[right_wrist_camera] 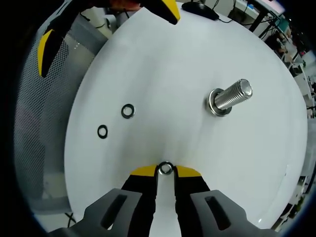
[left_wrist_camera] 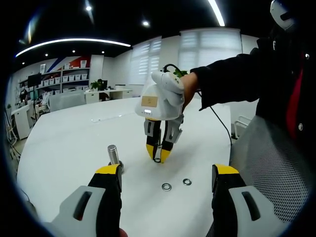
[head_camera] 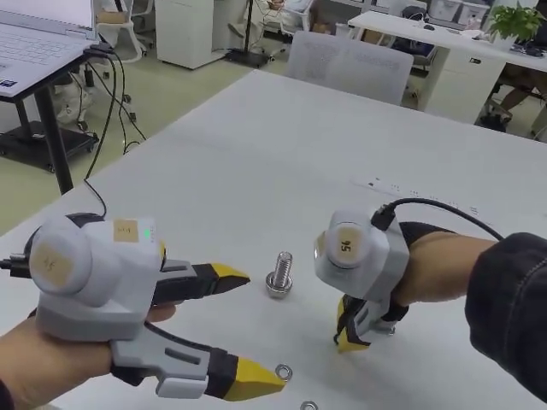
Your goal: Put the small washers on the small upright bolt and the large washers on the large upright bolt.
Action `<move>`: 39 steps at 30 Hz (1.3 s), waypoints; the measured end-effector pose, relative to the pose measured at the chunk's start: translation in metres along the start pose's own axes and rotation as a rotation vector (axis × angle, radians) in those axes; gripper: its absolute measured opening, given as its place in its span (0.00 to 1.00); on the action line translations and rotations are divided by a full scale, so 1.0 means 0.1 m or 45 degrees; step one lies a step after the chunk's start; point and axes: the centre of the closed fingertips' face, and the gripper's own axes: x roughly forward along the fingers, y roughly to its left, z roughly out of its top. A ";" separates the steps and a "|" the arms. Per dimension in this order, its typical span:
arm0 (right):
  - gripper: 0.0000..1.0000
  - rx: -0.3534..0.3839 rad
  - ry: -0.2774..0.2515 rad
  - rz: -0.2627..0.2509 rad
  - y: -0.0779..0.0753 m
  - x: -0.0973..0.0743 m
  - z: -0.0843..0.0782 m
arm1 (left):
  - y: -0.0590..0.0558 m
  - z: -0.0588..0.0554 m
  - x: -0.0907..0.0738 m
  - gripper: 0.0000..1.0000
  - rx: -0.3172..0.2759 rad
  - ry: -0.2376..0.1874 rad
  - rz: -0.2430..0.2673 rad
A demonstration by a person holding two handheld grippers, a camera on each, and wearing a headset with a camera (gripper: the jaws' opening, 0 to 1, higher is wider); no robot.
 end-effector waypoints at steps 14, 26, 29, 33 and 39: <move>0.13 -0.002 0.001 -0.007 -0.02 0.00 0.00 | -0.01 0.00 0.01 0.74 0.000 0.002 -0.001; 0.13 0.021 -0.035 -0.049 -0.10 -0.26 0.04 | -0.02 0.02 0.02 0.74 0.008 0.000 -0.009; 0.13 0.024 -0.038 -0.061 -0.11 -0.32 0.03 | -0.02 0.03 0.03 0.74 0.010 0.000 -0.011; 0.13 0.035 -0.039 -0.072 -0.14 -0.42 0.00 | -0.03 0.03 0.03 0.74 0.012 0.000 -0.012; 0.13 0.057 -0.040 -0.093 -0.18 -0.58 -0.07 | -0.02 0.03 0.03 0.74 0.012 -0.002 -0.013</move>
